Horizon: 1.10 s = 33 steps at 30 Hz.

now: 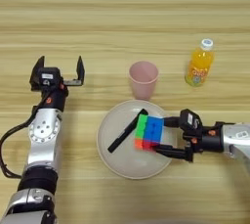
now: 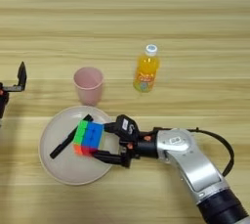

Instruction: Move the objects on the table

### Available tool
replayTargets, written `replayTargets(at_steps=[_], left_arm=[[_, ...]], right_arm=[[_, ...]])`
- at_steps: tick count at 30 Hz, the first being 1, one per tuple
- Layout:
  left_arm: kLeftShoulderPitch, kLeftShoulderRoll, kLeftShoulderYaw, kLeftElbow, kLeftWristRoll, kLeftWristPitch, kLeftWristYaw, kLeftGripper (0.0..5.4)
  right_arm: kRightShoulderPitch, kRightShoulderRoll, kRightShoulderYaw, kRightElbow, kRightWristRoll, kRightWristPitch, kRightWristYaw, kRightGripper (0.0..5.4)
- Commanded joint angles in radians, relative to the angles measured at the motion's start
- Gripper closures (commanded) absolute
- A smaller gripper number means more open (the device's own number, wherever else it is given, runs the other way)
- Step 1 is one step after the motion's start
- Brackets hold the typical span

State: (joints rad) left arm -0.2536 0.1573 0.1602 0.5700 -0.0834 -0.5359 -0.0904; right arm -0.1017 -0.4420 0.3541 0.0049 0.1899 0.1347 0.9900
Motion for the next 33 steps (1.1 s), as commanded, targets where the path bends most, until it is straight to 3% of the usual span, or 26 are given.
replayTargets(at_steps=[1,8,21,27,33], left_arm=[[-0.003,-0.001,-0.002,-0.005,0.008,-0.003,0.004,0.0],[-0.001,-0.001,-0.003,-0.008,0.009,-0.002,0.004,0.0],[-0.006,-0.003,-0.004,-0.001,0.009,-0.002,0.004,0.0],[-0.01,-0.002,-0.005,0.006,0.012,-0.004,0.005,0.0],[-0.011,-0.005,-0.006,0.009,0.014,-0.007,0.008,0.0]], right_arm=[[-0.024,0.015,0.01,0.036,-0.021,-0.027,0.002,2.06],[-0.029,0.034,0.016,0.077,-0.039,-0.047,0.002,2.01],[-0.03,0.041,0.0,0.064,-0.033,-0.045,0.005,0.4],[-0.038,0.05,-0.036,-0.003,0.011,-0.027,0.0,0.03],[-0.045,0.043,-0.122,-0.143,0.119,0.03,-0.014,0.03]])
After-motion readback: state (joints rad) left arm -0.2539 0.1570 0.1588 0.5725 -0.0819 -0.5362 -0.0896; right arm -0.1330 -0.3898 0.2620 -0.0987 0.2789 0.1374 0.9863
